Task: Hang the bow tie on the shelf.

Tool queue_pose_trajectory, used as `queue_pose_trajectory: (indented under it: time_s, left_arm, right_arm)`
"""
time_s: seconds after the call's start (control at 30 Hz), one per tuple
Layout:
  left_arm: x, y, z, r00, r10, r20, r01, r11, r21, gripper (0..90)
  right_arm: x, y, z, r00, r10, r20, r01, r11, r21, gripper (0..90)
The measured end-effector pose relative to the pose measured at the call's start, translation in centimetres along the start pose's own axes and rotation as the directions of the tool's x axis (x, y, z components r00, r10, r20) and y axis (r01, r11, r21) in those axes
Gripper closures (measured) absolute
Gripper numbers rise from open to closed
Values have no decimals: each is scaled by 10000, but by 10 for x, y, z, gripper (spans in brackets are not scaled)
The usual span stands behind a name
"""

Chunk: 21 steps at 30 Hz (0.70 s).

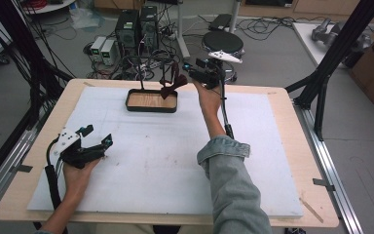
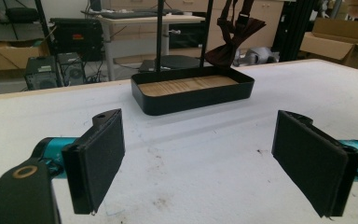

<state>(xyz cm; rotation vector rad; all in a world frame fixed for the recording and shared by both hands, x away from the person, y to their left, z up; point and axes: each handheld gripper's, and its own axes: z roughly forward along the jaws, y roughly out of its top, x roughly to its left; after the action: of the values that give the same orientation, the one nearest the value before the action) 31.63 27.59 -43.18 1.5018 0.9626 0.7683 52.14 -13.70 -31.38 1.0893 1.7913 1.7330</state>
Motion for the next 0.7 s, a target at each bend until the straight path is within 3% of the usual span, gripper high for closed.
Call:
queue_pose_trajectory:
  time_s: [0.5, 0.7]
  left_arm:
    - [0, 0, -1, 10000, 51, -27, -51, 10000, 38, 173]
    - [0, 0, 0, 10000, 22, -17, -22, 10000, 24, 173]
  right_arm:
    - [4, 28, -43, 9996, -262, 38, 264, 9971, -713, 211]
    - [0, 34, -59, 9990, -399, 216, 413, 9970, -653, 168]
